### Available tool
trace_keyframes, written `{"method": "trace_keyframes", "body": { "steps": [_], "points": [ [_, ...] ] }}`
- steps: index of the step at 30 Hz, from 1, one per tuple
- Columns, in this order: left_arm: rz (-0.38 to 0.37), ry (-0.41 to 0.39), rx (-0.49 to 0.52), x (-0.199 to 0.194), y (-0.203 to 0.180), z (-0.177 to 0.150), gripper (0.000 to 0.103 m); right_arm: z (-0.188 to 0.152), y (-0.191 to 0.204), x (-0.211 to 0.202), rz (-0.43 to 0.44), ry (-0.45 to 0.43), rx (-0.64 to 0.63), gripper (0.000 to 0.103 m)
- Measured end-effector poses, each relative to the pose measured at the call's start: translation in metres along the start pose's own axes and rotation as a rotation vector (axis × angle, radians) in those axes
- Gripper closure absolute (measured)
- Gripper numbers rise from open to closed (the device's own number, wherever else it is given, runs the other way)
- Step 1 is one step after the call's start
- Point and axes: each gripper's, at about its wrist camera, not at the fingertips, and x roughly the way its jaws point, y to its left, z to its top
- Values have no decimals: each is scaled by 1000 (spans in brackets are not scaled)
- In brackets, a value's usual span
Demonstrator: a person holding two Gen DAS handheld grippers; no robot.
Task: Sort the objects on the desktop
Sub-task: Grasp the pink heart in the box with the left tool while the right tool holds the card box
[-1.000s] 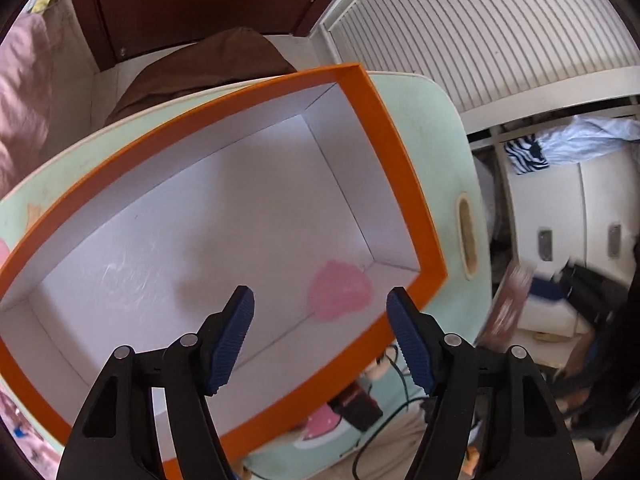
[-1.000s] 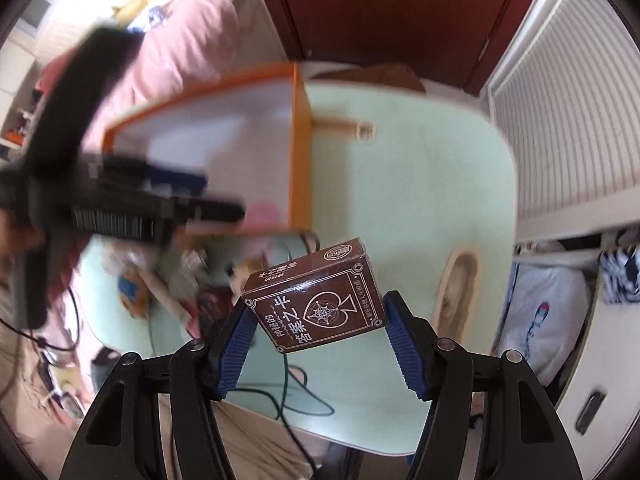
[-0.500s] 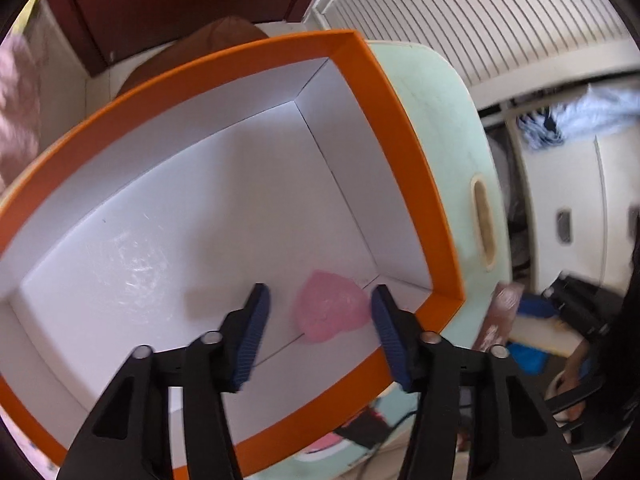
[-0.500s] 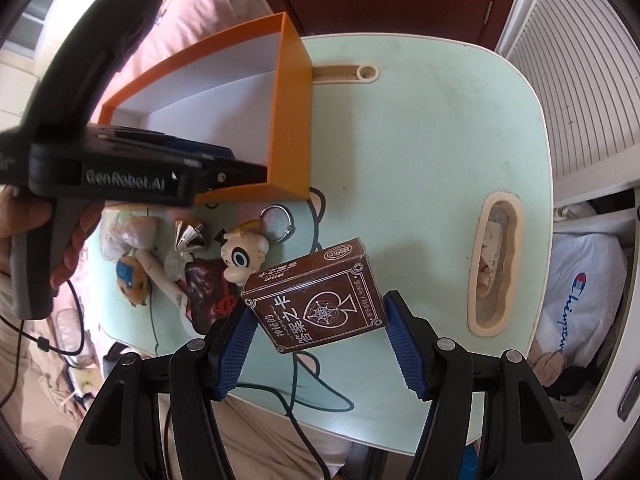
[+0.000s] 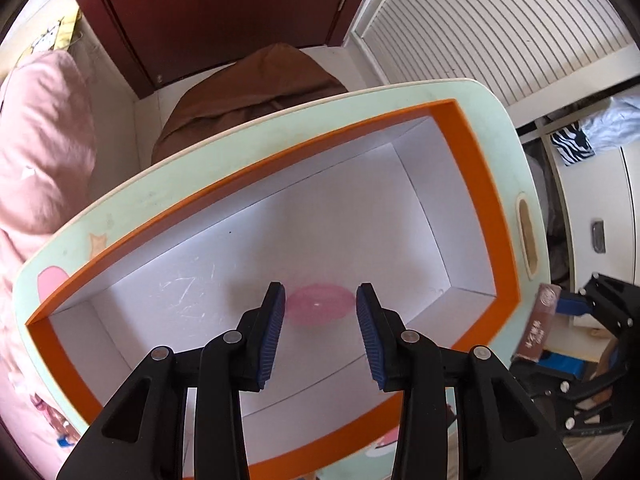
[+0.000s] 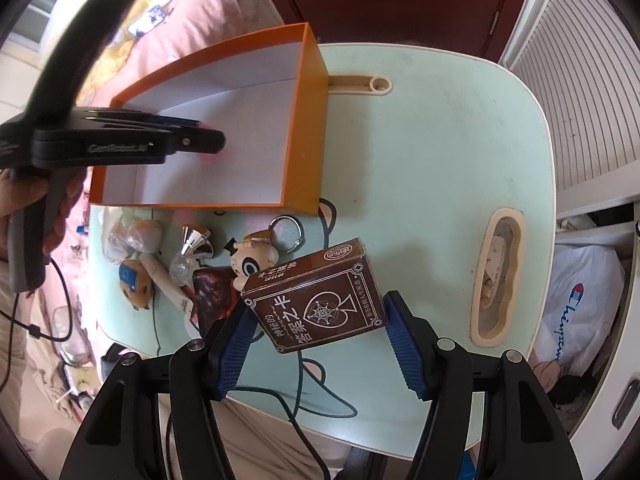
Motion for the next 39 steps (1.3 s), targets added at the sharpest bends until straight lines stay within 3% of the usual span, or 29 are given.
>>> {"method": "trace_keyframes", "body": {
  "steps": [14,19,22,27,31,37,39],
  "points": [
    [-30,46,-49,17,1,-5,64,-1,-6,31,-41,57,18,39],
    [-26,15,-33,16,1,-10,64,-2,-6,33,-47,51,15,39],
    [-32,1,-25,15,2,-13,67,-2,-4,35,-64,52,8,39],
    [-79,-53,-43,-5,7,-16,83,-4,-2,44,-102,65,-1,39],
    [-99,-101,-49,-25,14,-23,83,-5,-1,49,-137,67,-12,39],
    [-106,-89,-83,-13,22,-27,81,-4,-3,57,-141,78,-2,39],
    [-118,-85,-97,-6,20,-27,67,-5,-3,57,-138,79,-4,39]
  ]
}}
